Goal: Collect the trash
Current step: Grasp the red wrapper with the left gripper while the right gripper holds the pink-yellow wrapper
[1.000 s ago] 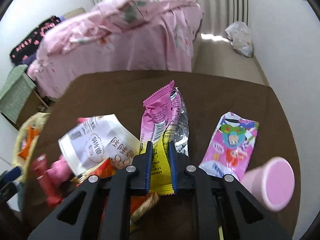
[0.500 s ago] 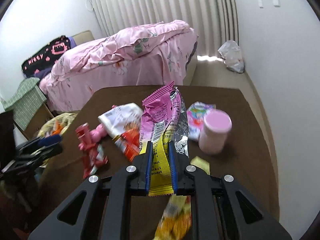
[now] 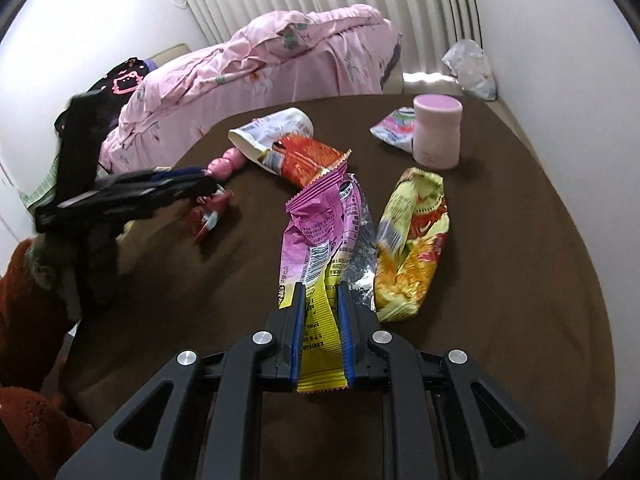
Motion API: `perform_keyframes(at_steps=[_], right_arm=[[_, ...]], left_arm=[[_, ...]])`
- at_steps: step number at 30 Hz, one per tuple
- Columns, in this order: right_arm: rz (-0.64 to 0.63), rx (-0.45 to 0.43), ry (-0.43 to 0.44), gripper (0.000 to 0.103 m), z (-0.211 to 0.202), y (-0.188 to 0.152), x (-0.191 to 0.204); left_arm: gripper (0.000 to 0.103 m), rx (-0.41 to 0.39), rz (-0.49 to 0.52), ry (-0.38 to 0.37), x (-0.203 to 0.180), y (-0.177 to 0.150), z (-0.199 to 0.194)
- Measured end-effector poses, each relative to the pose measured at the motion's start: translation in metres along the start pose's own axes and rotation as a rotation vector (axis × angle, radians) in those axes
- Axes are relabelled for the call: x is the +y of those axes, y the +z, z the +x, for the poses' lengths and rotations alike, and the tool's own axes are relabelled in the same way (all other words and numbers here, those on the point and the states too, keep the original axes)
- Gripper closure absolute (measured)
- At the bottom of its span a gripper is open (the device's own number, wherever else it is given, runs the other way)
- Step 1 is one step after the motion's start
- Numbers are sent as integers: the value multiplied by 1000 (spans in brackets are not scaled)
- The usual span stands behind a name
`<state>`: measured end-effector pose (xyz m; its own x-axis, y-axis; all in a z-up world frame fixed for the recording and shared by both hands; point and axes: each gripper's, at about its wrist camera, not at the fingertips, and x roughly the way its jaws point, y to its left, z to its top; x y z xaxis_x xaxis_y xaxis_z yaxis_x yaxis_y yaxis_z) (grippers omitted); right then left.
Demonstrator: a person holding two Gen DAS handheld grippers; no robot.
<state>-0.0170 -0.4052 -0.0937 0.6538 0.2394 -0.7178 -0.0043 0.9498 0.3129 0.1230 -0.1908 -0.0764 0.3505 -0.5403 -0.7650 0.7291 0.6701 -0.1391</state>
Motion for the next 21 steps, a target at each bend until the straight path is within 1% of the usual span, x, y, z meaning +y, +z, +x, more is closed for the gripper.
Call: perform_keyframes(at_steps=[3, 7, 8, 10, 14, 16, 18, 20, 21], right_arm=[[4, 0, 11, 87, 1, 0, 2], [-23, 13, 22, 87, 3, -1, 12], [-31, 18, 20, 87, 4, -1, 14], [-48, 28, 15, 87, 6, -2, 19], [-51, 47, 13, 87, 7, -7, 26], [-58, 48, -3, 86, 6, -9, 30], [-60, 50, -28, 79, 4, -12, 31], [-54, 53, -40, 64, 3, -14, 31], [-52, 47, -45, 61, 1, -15, 30]], left_arm=[[50, 11, -19, -8, -4, -20, -12], [50, 20, -75, -92, -8, -36, -31], [50, 20, -86, -103, -10, -38, -35], [50, 8, -86, -84, -14, -40, -44], [50, 4, -81, 23, -17, -41, -52], [50, 3, -89, 29, -15, -40, -52], [50, 0, -90, 43, -12, -41, -52], [50, 1, -91, 66, -8, -44, -51], [50, 6, -100, 79, -6, -46, -50]])
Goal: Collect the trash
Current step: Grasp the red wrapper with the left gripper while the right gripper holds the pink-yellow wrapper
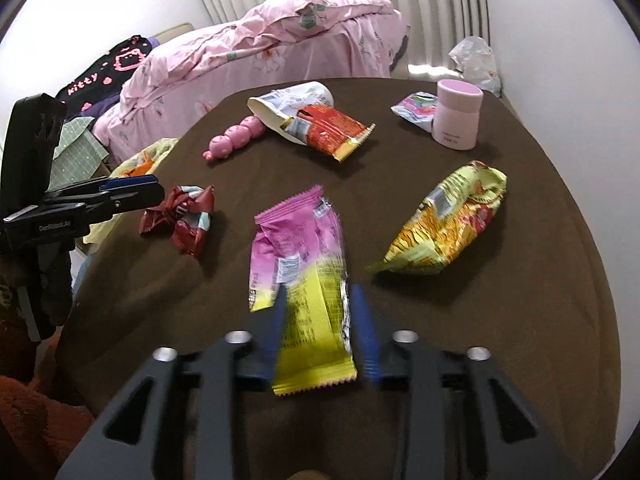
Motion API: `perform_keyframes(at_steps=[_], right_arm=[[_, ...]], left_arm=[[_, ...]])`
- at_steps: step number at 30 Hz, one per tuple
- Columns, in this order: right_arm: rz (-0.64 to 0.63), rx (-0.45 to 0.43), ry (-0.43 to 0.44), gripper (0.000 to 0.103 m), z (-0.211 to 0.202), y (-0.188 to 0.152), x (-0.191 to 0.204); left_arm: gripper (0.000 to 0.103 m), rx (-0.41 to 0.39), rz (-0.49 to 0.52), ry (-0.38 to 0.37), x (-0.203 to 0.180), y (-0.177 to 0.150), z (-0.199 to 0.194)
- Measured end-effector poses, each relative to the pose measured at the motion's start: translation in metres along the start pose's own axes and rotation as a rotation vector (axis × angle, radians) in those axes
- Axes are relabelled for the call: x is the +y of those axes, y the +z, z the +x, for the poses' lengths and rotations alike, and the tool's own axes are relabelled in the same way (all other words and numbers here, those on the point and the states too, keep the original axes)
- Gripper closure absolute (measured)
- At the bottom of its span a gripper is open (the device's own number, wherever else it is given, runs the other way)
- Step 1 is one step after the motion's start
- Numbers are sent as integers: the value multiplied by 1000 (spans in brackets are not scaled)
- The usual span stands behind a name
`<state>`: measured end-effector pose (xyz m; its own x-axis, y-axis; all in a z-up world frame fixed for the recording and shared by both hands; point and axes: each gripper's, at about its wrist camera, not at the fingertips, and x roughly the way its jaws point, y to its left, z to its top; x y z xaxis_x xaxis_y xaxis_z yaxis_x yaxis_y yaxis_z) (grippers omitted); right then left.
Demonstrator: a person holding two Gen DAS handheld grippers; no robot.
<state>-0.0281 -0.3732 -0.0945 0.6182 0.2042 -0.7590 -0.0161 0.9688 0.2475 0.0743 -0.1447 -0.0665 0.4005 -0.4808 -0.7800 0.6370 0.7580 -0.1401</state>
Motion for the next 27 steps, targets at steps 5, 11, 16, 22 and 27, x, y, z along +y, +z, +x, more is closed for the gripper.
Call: perform_keyframes(at_steps=[5, 11, 16, 22, 27], right_arm=[[-17, -11, -26, 50, -5, -8, -1], [-11, 40, 1, 48, 0, -21, -5], [-18, 49, 4, 48, -1, -22, -3], [-54, 57, -2, 48, -2, -26, -1], [-92, 76, -20, 48, -10, -32, 2]], left_arm=[[50, 25, -24, -30, 2, -16, -3], [50, 50, 82, -188, -23, -29, -17], [50, -76, 182, -118, -29, -11, -33], [49, 2, 235, -26, -19, 8, 12], [49, 33, 137, -57, -5, -6, 9]])
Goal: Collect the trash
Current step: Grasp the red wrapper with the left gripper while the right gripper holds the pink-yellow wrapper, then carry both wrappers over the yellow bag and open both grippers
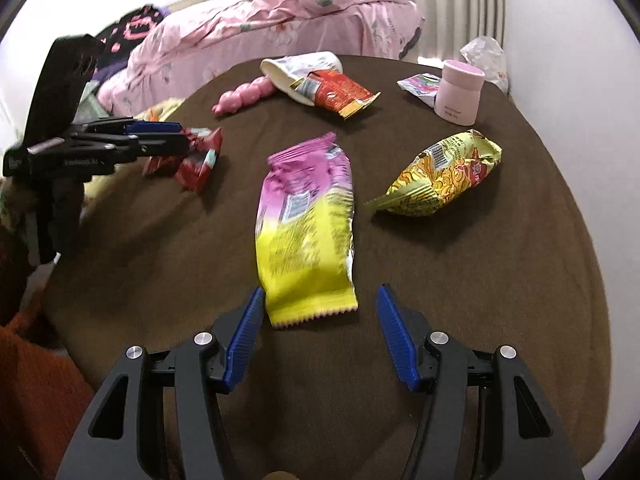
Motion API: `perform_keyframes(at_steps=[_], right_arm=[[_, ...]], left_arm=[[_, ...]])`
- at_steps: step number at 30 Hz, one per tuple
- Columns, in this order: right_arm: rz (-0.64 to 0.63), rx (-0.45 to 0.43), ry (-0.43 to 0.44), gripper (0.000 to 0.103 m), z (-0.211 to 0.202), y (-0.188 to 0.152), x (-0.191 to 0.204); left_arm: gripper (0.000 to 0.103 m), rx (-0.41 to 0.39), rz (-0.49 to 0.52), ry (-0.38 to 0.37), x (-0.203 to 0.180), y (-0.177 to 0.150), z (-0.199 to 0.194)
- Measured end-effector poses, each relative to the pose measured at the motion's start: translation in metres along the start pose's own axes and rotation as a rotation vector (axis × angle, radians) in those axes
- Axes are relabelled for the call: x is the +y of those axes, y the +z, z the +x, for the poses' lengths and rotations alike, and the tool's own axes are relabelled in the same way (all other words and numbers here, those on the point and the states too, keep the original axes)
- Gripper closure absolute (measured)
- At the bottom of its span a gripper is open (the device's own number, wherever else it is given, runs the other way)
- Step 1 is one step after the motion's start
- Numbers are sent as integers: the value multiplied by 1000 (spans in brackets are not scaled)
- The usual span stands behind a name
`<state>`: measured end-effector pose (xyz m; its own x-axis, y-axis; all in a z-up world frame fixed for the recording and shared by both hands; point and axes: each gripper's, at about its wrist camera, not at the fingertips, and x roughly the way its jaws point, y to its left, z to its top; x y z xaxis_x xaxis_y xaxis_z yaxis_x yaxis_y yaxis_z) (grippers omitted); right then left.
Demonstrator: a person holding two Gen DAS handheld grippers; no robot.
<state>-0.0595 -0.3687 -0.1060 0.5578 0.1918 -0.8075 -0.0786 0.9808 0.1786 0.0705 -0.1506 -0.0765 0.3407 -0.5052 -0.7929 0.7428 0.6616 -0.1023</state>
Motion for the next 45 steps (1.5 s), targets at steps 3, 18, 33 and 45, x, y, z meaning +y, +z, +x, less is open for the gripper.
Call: perform_keyframes(at_steps=[3, 18, 33, 45], right_arm=[[47, -64, 49, 48, -12, 0, -7], [-79, -99, -22, 79, 0, 15, 11], [-46, -151, -44, 82, -17, 14, 12], [-84, -178, -65, 82, -33, 25, 31]], left_arm=[[49, -1, -16, -15, -6, -15, -11], [36, -2, -54, -109, -20, -28, -32], [63, 53, -77, 16, -26, -8, 2], [73, -70, -170, 82, -7, -16, -38]])
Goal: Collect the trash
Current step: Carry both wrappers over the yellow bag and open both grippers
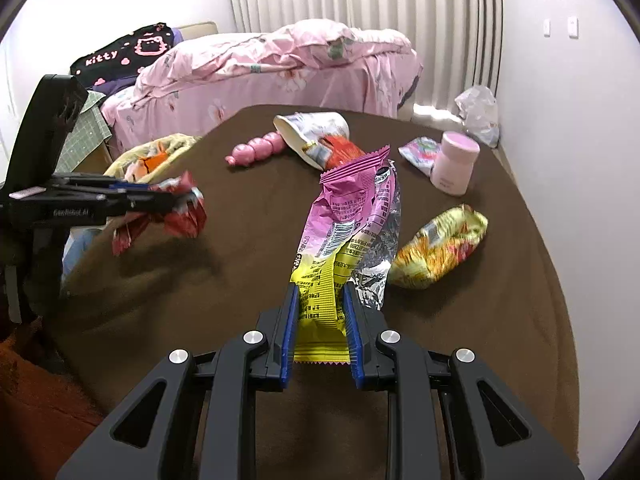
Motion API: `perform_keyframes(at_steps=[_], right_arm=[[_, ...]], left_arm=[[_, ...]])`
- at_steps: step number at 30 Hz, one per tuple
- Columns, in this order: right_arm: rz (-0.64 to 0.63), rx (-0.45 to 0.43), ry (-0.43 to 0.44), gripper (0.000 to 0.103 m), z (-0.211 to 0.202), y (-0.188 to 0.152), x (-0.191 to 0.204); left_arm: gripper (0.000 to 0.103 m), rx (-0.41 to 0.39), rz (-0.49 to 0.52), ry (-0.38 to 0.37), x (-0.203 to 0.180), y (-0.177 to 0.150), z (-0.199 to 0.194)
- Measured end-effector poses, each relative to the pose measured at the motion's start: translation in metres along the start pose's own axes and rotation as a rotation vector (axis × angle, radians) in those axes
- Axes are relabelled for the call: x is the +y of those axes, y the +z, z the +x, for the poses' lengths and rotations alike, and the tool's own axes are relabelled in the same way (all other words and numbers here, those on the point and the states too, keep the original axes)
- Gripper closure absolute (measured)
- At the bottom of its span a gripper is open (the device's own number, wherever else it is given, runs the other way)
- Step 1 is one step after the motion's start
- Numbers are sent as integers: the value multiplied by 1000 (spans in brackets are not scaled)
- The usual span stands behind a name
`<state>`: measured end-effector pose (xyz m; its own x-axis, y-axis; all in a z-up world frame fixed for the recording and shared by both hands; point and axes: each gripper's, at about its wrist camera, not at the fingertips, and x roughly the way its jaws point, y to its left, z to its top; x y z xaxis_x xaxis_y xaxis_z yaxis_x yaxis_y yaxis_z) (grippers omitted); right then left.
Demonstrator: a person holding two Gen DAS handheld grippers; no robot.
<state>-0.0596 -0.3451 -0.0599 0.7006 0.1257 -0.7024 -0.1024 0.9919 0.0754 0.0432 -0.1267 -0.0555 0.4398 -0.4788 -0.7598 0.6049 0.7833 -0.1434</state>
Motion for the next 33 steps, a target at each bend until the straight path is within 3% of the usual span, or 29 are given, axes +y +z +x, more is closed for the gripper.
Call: perform_keyframes(at_steps=[4, 12, 17, 24, 33], right_arm=[[-41, -35, 11, 82, -6, 21, 18], [-140, -97, 87, 82, 3, 90, 69], [-213, -107, 135, 82, 23, 133, 109], [-315, -98, 179, 82, 46, 165, 159], [-404, -61, 213, 82, 69, 176, 200]], left_arm=[[73, -81, -38, 112, 23, 7, -25], [73, -249, -173, 239, 90, 20, -85], [73, -313, -280, 314, 131, 19, -106], [73, -357, -417, 372, 178, 5, -121], [73, -380, -460, 401, 192, -9, -129]])
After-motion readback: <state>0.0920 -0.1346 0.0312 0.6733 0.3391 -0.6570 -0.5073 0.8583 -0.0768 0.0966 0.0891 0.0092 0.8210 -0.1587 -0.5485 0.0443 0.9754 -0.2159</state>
